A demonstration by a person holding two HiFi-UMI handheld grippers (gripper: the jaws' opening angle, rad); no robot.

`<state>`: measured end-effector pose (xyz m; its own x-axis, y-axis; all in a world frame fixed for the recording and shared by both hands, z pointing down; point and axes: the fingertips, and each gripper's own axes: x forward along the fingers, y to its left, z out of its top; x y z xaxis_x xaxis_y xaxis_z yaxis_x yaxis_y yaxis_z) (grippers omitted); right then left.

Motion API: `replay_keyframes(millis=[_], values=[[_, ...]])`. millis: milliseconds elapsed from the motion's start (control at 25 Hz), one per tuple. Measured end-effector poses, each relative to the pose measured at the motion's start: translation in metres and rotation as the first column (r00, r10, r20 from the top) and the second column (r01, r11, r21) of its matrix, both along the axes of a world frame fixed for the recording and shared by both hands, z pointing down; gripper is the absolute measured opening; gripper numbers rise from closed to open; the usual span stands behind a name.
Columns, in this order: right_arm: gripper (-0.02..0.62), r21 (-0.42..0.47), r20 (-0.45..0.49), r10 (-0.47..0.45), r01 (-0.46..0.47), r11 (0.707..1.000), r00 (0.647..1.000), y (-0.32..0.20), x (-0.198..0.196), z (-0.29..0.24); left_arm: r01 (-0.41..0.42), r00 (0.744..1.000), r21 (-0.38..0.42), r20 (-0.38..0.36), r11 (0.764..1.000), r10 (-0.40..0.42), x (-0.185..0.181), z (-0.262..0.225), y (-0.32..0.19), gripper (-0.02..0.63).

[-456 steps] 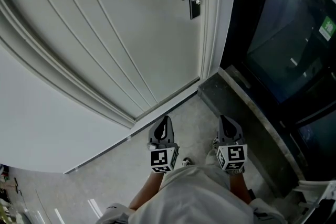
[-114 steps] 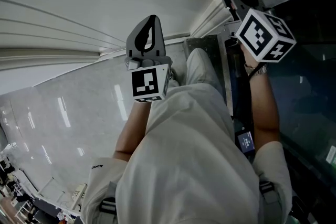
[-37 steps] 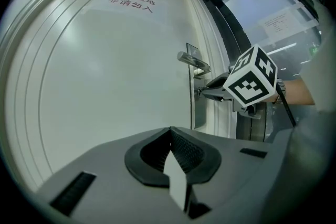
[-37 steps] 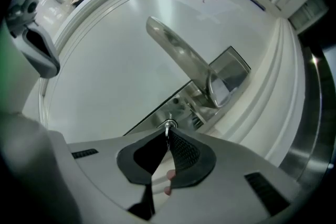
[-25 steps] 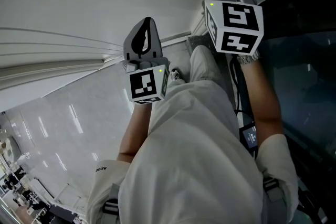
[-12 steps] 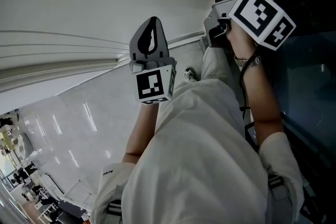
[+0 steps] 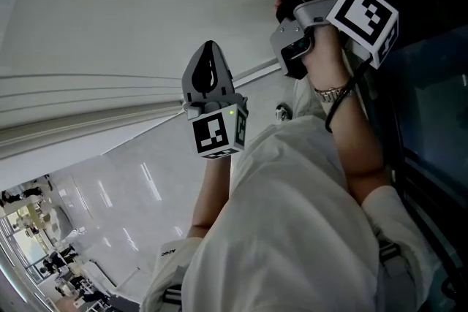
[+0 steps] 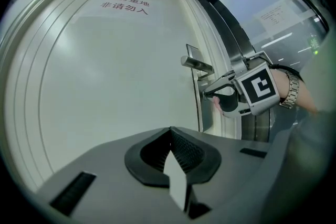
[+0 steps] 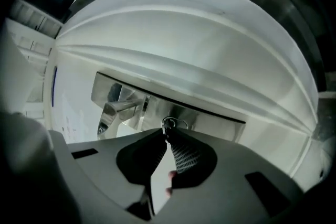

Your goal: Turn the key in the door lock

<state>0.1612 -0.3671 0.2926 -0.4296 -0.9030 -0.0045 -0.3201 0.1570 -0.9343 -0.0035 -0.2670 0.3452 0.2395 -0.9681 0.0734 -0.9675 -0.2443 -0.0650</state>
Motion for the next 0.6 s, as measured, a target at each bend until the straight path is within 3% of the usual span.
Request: replay_keyframes(millis=[120,320,480,600], values=[[0.025,0.006,0.036,-0.024,0.024,1.0,0.999,0.004,-0.002,0.004,0.011,1.0,0.002,-0.003,1.0,-0.011,-0.006,0.005,0.007,0.006],[0.026,0.081,0.001,-0.11,0.109,0.991,0.994,0.0,-0.006,-0.004,0.018,1.0,-0.007,-0.016,1.0,-0.019,-0.008,0.003,0.003,0.006],[0.074,0.108,-0.15,-0.139,0.156,0.982,0.979,-0.004,-0.008,0.002,0.027,0.999,-0.01,-0.027,1.0,-0.027,-0.005,0.005,-0.004,0.006],[0.127,0.139,-0.321,-0.123,0.176,0.975,0.939,0.001,-0.009,0.005,0.032,0.999,-0.016,-0.036,0.999,-0.032,-0.005,0.01,-0.008,0.006]])
